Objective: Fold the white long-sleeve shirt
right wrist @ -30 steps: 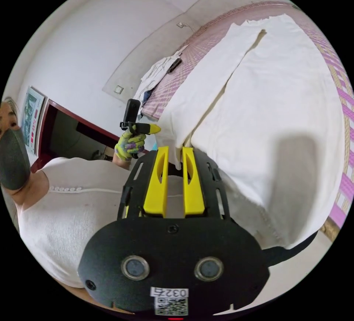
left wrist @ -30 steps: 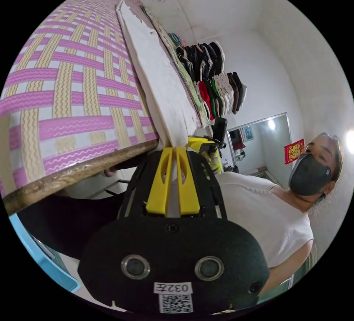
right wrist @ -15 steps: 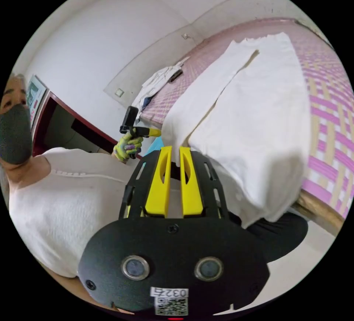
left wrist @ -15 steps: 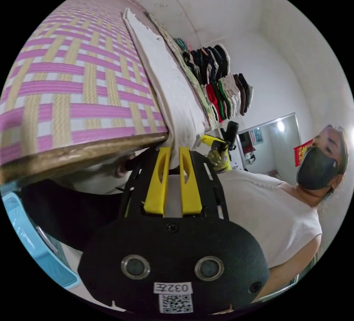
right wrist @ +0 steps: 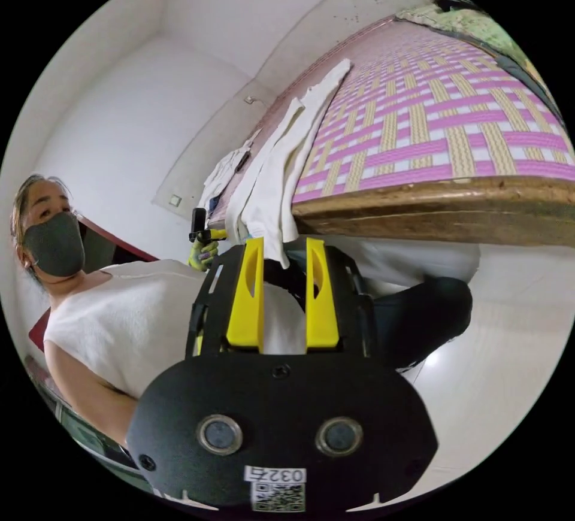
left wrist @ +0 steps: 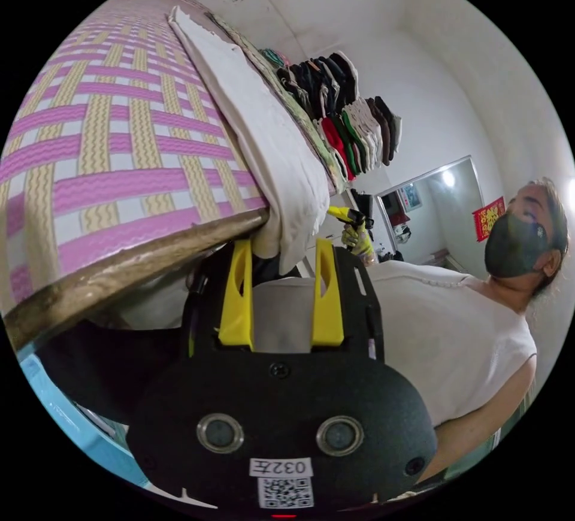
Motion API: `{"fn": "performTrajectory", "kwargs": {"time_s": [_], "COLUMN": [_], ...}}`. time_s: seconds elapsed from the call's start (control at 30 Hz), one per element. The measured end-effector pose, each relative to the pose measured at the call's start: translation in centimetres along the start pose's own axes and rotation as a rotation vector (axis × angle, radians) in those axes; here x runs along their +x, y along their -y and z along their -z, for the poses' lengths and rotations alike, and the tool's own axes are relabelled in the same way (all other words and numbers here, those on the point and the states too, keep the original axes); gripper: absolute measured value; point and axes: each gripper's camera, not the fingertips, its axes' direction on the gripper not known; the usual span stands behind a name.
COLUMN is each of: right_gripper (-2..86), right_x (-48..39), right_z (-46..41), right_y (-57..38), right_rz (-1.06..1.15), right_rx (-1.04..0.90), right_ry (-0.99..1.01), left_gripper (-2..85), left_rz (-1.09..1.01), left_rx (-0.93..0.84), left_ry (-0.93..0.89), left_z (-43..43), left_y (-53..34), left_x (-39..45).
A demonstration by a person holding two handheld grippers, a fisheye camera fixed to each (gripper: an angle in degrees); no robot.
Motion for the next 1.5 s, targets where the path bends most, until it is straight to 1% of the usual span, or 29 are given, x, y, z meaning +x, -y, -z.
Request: {"fn": "performTrajectory", "kwargs": {"time_s": [0.1,0.23,0.33,0.47,0.53,0.63,0.7,0.77,0.87,1.03,1.13,1.2,1.27,1.3,1.37,1.5], "right_gripper": [11.3,11.3,9.8,5.7,5.2,5.1,5.1,5.2,5.2,5.3,5.5,5.5,5.4,5.4,5.4,5.4], "right_x": [1.2,1.9,1.6,0.0,-1.1,-3.7,-5.5,-7.5,-9.7,-12.9,-14.0,-14.4,-14.0,-13.7,-11.7,-6.6], "right_z": [-0.8,-0.7,-0.7,0.0,0.4,0.6,0.5,0.6,1.8,5.3,7.3,8.3,9.1,9.2,8.9,6.9], "right_y": [0.4,1.0,1.3,0.7,0.3,-0.7,-1.4,-2.0,-1.6,1.8,5.9,8.8,13.4,14.6,19.6,25.2], "right_rz": [0.044,0.088,0.106,0.142,0.168,0.224,0.267,0.316,0.376,0.492,0.519,0.533,0.497,0.478,0.377,0.147], "right_rx": [-0.020,-0.028,-0.052,-0.054,-0.065,-0.134,-0.186,-0.239,-0.243,-0.163,-0.091,-0.053,-0.009,0.000,0.017,0.013], "right_ry": [0.068,0.167,0.149,0.058,0.054,0.086,0.120,0.155,0.175,0.195,0.182,0.171,0.144,0.142,0.152,0.130], "left_gripper": [9.9,7.8,5.9,2.1,1.1,0.5,0.5,0.6,0.8,1.6,1.6,1.6,1.3,1.3,1.0,0.8], "left_rz": [-0.036,-0.100,-0.112,-0.139,-0.156,-0.198,-0.221,-0.251,-0.312,-0.454,-0.469,-0.439,-0.322,-0.299,-0.174,0.003], "left_rx": [-0.029,-0.021,-0.005,0.002,0.004,-0.027,-0.067,-0.097,-0.068,-0.050,-0.026,-0.008,0.053,0.069,0.117,0.136], "left_ry": [0.015,0.052,0.045,0.029,0.023,0.031,-0.002,-0.147,-0.255,-0.282,-0.279,-0.295,-0.327,-0.332,-0.326,-0.277], "left_z": [-0.5,-0.6,-0.2,0.9,1.8,4.0,5.4,7.3,9.7,13.4,16.2,17.8,19.9,20.4,21.6,21.4], "left_y": [0.1,-0.3,-0.7,-1.7,-2.2,-3.6,-4.5,-5.5,-5.5,-1.7,2.8,6.1,10.9,12.1,16.8,22.2], "left_x": [0.1,0.6,0.5,0.6,0.8,1.4,1.6,1.5,2.2,5.3,6.5,6.5,4.9,4.3,1.0,-5.1]}}
